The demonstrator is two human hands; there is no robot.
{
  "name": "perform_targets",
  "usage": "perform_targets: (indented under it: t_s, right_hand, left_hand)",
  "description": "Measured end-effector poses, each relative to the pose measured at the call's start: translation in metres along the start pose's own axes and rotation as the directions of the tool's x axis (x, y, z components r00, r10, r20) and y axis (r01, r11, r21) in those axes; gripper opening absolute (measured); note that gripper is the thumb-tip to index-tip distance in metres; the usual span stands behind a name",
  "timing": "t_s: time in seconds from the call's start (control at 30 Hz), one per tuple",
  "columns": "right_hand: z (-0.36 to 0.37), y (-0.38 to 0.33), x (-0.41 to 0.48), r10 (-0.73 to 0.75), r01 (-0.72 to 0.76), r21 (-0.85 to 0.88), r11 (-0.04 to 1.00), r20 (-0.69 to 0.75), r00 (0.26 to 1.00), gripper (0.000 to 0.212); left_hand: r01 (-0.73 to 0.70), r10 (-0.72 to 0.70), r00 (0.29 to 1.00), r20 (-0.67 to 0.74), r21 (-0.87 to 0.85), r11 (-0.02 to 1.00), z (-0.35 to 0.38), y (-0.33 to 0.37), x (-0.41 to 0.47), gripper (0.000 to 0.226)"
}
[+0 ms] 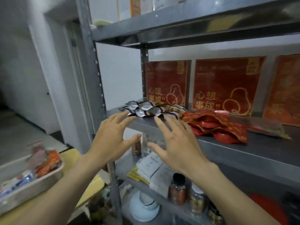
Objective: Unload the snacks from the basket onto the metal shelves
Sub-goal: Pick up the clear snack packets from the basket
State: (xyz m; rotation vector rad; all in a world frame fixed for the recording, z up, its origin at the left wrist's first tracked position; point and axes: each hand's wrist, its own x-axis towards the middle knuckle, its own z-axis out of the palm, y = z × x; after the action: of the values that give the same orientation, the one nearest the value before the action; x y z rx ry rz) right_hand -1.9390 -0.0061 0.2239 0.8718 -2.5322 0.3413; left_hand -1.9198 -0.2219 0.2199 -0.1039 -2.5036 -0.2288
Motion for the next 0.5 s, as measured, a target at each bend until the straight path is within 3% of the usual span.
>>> perform_targets:
  t_s: [0.23,0.5]
  right_hand:
    - [0.077,-0.150,0.036,-0.148,0.153,0.197,0.968,-0.040,0.988,0.074]
    - [0.177,-0.333,0.060,-0.221,0.203,0.458,0.865,-0.015,0.975,0.068]
  left_hand:
    - [0.254,-0.246,0.965,-0.094,0.085,0.963,-0.060,-0.131,-0.109,0.071]
    - [0.485,-0.476,0.873,-0.107,0.090,0.870,-0.113,-0.296,-0.237,0.063]
